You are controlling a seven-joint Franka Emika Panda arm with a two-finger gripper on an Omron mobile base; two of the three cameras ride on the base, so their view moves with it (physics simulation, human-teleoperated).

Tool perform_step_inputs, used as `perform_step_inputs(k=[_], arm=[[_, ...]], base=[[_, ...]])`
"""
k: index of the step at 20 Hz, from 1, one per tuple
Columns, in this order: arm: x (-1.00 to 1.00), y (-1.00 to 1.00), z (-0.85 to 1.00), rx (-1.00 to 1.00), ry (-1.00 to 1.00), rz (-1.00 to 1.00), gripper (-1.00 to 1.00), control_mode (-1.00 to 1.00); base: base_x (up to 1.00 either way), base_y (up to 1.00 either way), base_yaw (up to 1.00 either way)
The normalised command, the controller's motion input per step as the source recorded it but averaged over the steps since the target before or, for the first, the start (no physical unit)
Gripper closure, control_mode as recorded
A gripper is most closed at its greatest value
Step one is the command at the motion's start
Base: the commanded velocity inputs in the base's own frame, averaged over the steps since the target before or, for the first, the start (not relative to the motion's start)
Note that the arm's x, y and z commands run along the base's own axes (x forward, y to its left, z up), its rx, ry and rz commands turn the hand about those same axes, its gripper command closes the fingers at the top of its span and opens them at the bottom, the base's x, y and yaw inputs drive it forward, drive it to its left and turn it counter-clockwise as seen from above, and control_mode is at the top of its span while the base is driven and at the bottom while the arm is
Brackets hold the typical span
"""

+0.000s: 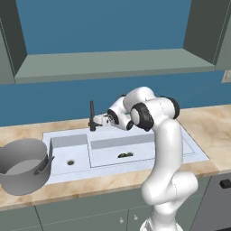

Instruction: Dump the squash from the pot into the sink. Then turn on the water and wash the squash. Then turn off the water and put the squash back in the pot.

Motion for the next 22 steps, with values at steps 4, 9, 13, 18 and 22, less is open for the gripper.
perform_step_inputs(k=[4, 9, 13, 18, 22], arm=[[0.03, -0.82, 0.00, 0.00, 0.04, -0.12, 1.00, -1.00], [0.00, -0.99, 0.00, 0.01, 0.07, -0.08, 1.00, -1.00], [0.00, -1.00, 0.00, 0.01, 0.08, -0.08, 1.00, -1.00], [0.00, -1.00, -0.02, 0.01, 0.09, -0.08, 1.00, -1.00], [0.00, -0.94, -0.06, 0.01, 0.08, -0.08, 1.00, -1.00]], base=[[0.00, 0.00, 0.00], [0.00, 0.00, 0.00], [0.00, 0.00, 0.00], [0.00, 0.00, 0.00], [0.00, 0.00, 0.00]])
